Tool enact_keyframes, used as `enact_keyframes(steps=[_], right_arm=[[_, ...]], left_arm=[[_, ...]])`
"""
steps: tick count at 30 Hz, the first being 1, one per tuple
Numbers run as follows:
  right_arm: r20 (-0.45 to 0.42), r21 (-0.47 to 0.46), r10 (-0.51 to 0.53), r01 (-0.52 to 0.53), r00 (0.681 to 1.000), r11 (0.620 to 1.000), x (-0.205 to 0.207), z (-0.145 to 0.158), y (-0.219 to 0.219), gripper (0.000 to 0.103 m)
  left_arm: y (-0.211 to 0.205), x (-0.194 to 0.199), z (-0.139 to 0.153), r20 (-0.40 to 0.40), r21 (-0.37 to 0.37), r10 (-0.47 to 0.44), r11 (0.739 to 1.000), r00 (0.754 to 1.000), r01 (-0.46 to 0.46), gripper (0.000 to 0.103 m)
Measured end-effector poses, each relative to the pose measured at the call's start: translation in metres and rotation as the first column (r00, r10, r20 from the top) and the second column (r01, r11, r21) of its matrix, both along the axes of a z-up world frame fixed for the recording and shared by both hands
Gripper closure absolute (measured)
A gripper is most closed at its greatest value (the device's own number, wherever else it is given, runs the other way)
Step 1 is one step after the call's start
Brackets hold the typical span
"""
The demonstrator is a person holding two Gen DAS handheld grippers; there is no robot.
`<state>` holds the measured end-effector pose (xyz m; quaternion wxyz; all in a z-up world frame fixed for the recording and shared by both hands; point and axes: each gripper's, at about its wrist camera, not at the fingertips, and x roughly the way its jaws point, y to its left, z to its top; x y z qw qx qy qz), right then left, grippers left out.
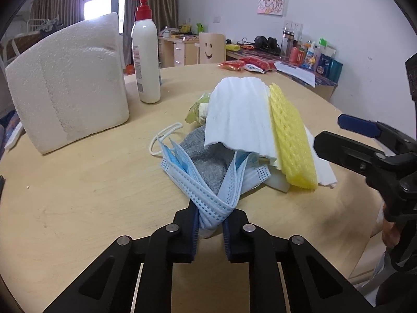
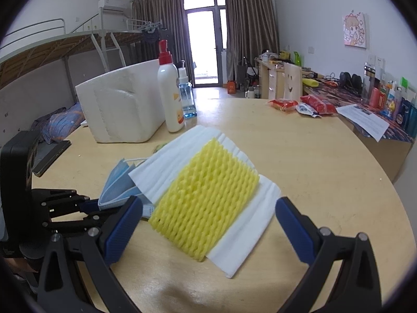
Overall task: Organize soft objects
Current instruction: 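Lower the left gripper onto the blue mask and close on it, then close the right gripper on the yellow foam sleeve while the left gripper holds the mask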
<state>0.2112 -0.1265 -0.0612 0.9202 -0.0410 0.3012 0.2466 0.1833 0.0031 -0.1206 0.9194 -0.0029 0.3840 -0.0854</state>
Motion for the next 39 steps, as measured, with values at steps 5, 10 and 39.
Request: enact_keyframes(steps=[5,10,39], right_arm=[[-0.026,-0.004,-0.036,0.036,0.999,0.999,0.006,-0.002,0.006,0.0],[-0.053,-0.011,-0.041,0.04,0.998,0.999,0.01,-0.005,0.013,0.016],[-0.145,-0.113,-0.135,0.119,0.98,0.986,0.021,-0.031,0.013,0.039]], left_arm=[[0.001,-0.002,0.001,0.008,-0.015,-0.011,1.0,1.0,0.011,0.087],[0.0,-0.003,0.001,0.012,-0.012,-0.011,1.0,1.0,0.011,0.087],[-0.001,-0.006,0.001,0.023,-0.001,-0.022,1.0,1.0,0.022,0.087]])
